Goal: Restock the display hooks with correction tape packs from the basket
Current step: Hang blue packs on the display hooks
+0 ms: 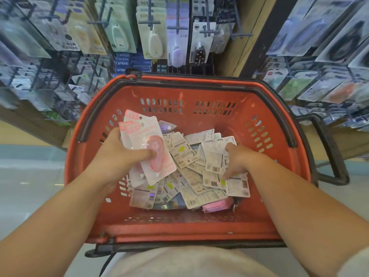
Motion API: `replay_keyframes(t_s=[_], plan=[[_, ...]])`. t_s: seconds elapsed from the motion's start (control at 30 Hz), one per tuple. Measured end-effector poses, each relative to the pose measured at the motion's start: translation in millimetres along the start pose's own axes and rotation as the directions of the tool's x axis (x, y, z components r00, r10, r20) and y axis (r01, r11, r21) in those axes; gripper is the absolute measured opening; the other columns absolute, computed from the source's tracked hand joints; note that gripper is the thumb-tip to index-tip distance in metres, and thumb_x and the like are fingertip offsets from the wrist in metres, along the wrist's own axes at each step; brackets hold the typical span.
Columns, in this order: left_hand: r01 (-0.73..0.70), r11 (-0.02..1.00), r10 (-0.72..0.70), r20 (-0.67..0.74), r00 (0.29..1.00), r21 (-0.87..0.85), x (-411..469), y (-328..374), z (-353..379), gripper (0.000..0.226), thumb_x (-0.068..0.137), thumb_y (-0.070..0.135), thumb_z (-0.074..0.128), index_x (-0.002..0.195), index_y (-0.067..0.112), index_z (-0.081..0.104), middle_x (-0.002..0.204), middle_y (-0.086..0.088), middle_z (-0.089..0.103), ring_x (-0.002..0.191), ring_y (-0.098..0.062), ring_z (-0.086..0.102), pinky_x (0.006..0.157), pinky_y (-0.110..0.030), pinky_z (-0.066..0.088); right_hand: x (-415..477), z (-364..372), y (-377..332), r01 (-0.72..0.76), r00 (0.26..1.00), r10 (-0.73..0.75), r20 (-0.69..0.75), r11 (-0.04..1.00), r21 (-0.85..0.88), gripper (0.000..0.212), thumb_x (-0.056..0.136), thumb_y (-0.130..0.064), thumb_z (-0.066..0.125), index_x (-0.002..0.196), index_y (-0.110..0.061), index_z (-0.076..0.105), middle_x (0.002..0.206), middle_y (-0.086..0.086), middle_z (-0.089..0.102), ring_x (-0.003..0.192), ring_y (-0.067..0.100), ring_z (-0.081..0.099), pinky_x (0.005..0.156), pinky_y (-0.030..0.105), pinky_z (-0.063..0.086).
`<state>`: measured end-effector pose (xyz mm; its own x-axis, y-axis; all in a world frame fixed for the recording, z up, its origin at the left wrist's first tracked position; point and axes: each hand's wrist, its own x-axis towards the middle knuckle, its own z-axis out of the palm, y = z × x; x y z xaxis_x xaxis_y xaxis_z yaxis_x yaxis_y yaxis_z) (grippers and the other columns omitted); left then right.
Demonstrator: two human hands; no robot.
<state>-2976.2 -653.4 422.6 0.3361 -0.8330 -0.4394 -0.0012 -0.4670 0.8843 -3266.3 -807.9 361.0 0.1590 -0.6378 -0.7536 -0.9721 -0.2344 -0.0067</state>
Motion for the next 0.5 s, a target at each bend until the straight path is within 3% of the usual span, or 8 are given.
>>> replay_keyframes(t_s=[0.1, 0.2, 0.33, 0.43, 0.5], plan=[[-0.017, 0.995, 0.018, -0.004, 1.000, 0.096, -1.5, 0.0, 2.6, 0.094, 0.046, 0.033, 0.095, 0.131, 0.021, 0.059, 0.114, 0.001, 0.079, 0.102, -0.021, 0.078, 0.081, -0.049, 0.064, 0.6, 3.5, 3.3, 0.024, 1.000, -0.023, 0.009, 0.997, -0.070, 0.099, 0.061, -0.044, 0.097, 0.138, -0.016, 0.042, 0.130, 0.005, 0.058, 0.107, 0.025, 0.058, 0.084, 0.037, 0.055], [-0.021, 0.989, 0.020, 0.007, 1.000, 0.149, -1.4, -3.2, 2.9, 0.091, 0.048, 0.034, 0.096, 0.130, 0.024, 0.058, 0.112, 0.001, 0.079, 0.097, -0.027, 0.079, 0.073, -0.061, 0.064, -0.2, -1.4, 3.4, 0.061, 0.997, -0.064, -0.034, 0.996, -0.069, 0.075, 0.065, -0.047, 0.094, 0.122, -0.012, 0.059, 0.115, 0.003, 0.066, 0.092, 0.021, 0.059, 0.074, 0.032, 0.052], [-0.035, 0.989, 0.034, 0.013, 0.999, 0.144, 1.0, -6.3, -0.5, 0.091, 0.050, 0.033, 0.097, 0.131, 0.024, 0.058, 0.113, -0.001, 0.079, 0.097, -0.029, 0.079, 0.071, -0.063, 0.064, -1.5, -10.5, 1.3, 0.129, 0.977, -0.114, -0.180, 0.989, 0.071, 0.052, 0.070, -0.037, 0.094, 0.110, -0.015, 0.071, 0.109, -0.001, 0.069, 0.095, 0.020, 0.064, 0.072, 0.028, 0.050], [-0.045, 0.990, 0.043, 0.021, 0.999, 0.132, 0.6, -6.5, 0.2, 0.092, 0.048, 0.033, 0.097, 0.130, 0.024, 0.057, 0.115, 0.002, 0.078, 0.101, -0.024, 0.078, 0.081, -0.060, 0.064, -3.2, -15.5, -2.3, 0.252, 0.932, -0.172, -0.318, 0.939, 0.232, 0.021, 0.076, -0.027, 0.091, 0.084, -0.020, 0.073, 0.089, -0.009, 0.066, 0.087, 0.018, 0.068, 0.058, 0.022, 0.045], [-0.048, 0.990, 0.046, 0.018, 0.999, 0.131, -0.5, -6.5, 2.1, 0.091, 0.046, 0.035, 0.096, 0.127, 0.026, 0.055, 0.114, 0.005, 0.078, 0.103, -0.019, 0.077, 0.087, -0.057, 0.063, -5.0, -17.8, -8.0, 0.327, 0.893, -0.171, -0.417, 0.882, 0.338, 0.019, 0.081, -0.025, 0.087, 0.073, -0.021, 0.070, 0.083, -0.010, 0.066, 0.080, 0.013, 0.065, 0.057, 0.022, 0.041]])
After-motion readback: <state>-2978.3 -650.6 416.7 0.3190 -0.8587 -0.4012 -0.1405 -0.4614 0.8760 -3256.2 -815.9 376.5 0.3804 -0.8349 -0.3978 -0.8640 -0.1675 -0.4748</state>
